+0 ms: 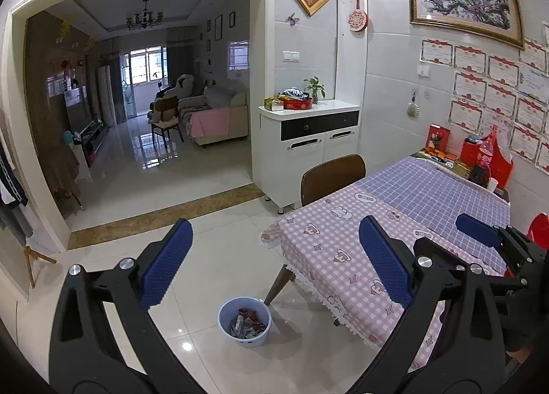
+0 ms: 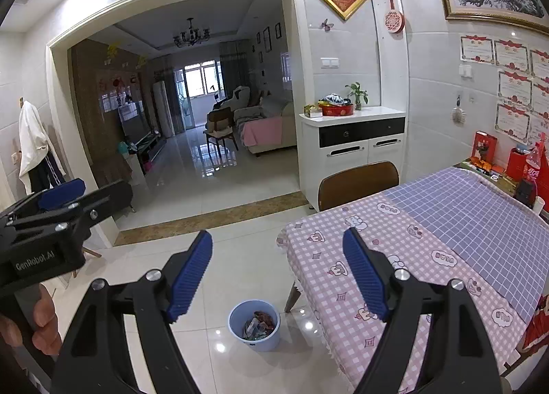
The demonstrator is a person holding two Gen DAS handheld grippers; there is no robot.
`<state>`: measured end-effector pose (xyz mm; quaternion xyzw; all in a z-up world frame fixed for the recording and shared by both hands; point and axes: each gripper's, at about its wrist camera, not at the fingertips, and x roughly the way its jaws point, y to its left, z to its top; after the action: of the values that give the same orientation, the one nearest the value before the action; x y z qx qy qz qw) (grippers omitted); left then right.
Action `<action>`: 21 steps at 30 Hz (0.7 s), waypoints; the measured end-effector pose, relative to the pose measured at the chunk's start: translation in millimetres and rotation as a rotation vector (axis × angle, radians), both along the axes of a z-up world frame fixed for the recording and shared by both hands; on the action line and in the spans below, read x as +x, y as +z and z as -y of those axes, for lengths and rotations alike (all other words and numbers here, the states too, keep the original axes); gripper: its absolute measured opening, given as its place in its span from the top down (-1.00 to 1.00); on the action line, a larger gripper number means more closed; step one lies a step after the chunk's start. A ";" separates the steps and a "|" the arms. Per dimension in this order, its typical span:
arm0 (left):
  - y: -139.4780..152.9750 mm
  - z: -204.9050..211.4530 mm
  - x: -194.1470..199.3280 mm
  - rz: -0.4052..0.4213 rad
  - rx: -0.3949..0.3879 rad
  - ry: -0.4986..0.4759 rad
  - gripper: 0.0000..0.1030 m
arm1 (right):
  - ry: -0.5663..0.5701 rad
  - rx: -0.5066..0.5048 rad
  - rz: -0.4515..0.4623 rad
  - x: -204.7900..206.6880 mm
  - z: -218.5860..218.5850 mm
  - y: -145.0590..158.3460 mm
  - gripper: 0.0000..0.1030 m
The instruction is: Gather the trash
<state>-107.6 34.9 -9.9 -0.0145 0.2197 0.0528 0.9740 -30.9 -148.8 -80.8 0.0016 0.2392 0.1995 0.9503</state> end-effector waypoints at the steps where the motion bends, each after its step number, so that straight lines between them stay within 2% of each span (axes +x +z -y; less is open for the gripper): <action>1: 0.0 0.8 -0.4 0.001 0.001 -0.004 -0.85 | -0.001 -0.001 -0.001 2.2 1.1 -0.5 -0.50; 21: 0.5 -0.7 -7.1 0.015 0.007 -0.014 -0.85 | 0.012 -0.008 -0.014 5.3 -2.4 -5.0 -0.51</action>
<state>-114.7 35.7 -9.3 -0.0098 0.2123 0.0464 0.9760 -25.6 -146.4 -85.8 -0.0021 0.2467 0.2041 0.9473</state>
